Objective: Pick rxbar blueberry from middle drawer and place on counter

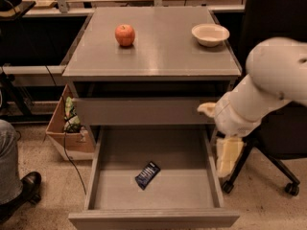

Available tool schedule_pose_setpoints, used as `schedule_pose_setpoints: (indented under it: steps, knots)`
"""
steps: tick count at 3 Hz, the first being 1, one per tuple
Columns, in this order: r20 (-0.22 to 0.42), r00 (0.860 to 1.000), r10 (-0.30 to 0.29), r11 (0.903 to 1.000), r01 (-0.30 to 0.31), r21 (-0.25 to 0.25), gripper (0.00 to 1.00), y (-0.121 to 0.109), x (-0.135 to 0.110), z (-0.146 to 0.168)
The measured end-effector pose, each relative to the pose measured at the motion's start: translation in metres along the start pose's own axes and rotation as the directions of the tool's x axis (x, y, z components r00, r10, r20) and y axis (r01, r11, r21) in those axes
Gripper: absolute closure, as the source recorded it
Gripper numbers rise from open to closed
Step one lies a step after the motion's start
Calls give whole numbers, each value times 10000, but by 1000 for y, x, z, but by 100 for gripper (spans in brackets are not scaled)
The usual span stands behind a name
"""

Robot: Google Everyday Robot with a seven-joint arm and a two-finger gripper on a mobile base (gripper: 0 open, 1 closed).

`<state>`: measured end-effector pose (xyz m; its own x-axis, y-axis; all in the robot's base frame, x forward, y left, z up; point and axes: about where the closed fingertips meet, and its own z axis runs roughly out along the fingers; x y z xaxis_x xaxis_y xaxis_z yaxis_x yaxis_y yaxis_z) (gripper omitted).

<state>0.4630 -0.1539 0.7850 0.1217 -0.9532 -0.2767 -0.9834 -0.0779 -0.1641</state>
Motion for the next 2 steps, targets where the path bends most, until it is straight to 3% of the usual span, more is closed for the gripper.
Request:
schedule_pose_setpoints:
  steps: [1,2]
  knots:
    - [546,9956,-756,9954,786,-549,0,15,-20,69]
    - [548,9956,-762,9953,792,-551,0,15,-20,69]
